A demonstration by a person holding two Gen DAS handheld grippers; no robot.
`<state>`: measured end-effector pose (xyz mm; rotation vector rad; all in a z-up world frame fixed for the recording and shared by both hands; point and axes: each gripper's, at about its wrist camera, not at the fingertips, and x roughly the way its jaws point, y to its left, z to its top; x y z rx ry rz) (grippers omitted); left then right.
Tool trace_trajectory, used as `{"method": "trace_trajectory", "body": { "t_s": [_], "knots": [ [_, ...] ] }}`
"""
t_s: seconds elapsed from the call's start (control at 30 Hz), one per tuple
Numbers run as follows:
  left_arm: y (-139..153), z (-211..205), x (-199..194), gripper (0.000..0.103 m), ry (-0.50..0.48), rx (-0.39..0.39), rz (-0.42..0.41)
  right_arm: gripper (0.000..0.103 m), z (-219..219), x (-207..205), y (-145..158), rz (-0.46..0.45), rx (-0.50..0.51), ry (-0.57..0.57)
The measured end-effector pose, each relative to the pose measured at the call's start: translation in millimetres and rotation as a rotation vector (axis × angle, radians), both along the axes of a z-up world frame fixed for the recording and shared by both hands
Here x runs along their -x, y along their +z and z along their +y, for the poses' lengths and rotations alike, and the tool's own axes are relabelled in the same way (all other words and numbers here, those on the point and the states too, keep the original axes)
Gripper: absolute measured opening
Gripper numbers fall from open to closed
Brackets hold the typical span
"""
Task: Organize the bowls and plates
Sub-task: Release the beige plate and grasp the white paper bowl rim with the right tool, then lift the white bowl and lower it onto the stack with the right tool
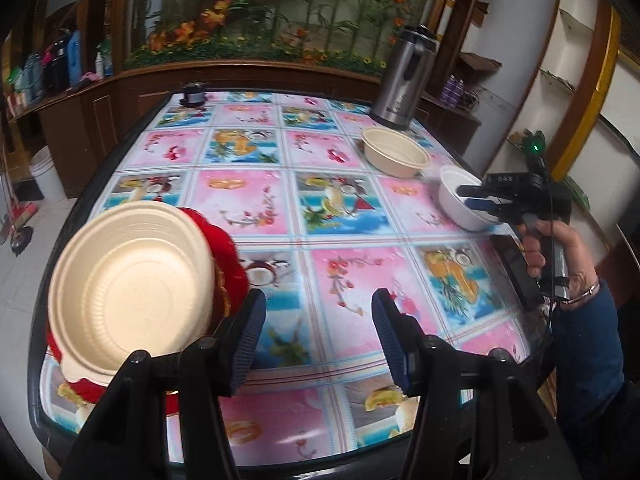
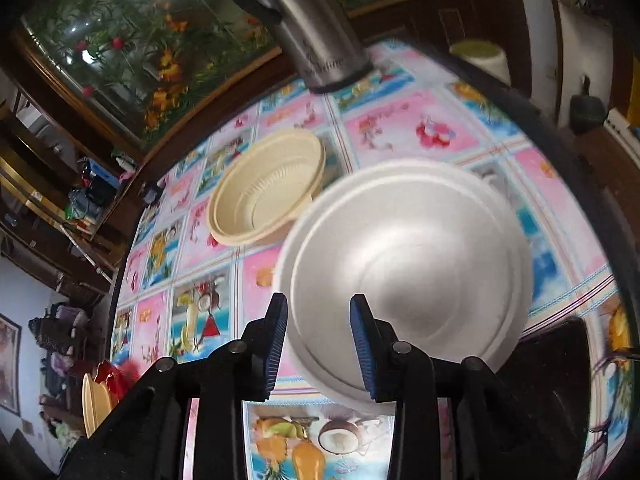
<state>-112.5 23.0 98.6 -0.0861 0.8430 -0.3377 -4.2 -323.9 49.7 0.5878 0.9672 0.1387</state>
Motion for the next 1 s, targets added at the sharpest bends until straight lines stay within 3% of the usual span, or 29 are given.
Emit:
{"method": "trace_trajectory", "body": {
  "t_s": [0.13,0.33,0.43,0.6,0.8,1.0],
  "knots": [
    [-4.4,-9.8,-1.3,0.054,-0.024,-0.003,0.015,0.037,27.0,11.4,-0.4,-0.007,-0.002,0.097],
    [-7.0,-15.8,-1.1,0.054,-0.046,0.009,0.033,0.037,95.8,56.9,12.2,-0.041,-0.103,0.350],
    [-7.3,-18.3,-4.2,0.054,-0.057,0.027,0.046,0.038,114.3,86.8,28.1,-0.110,-0.201,0.452],
    [-5.7,-36.6,-25.6,0.054,-0.101,0.096,0.088,0.037,70.7,111.4,56.7,-0.245,-0.010,0.227],
    [-9.1,-80.7,-66.4,0.054,-0.129,0.141,0.146,0.037,9.1,101.3,28.5,-0.173,0.031,0.027],
    [-29.3,-127.5,-110.7,0.051,-0.132,0.072,0.190,0.037,-12.8,92.4,5.5,-0.124,-0.010,-0.010]
  ]
}}
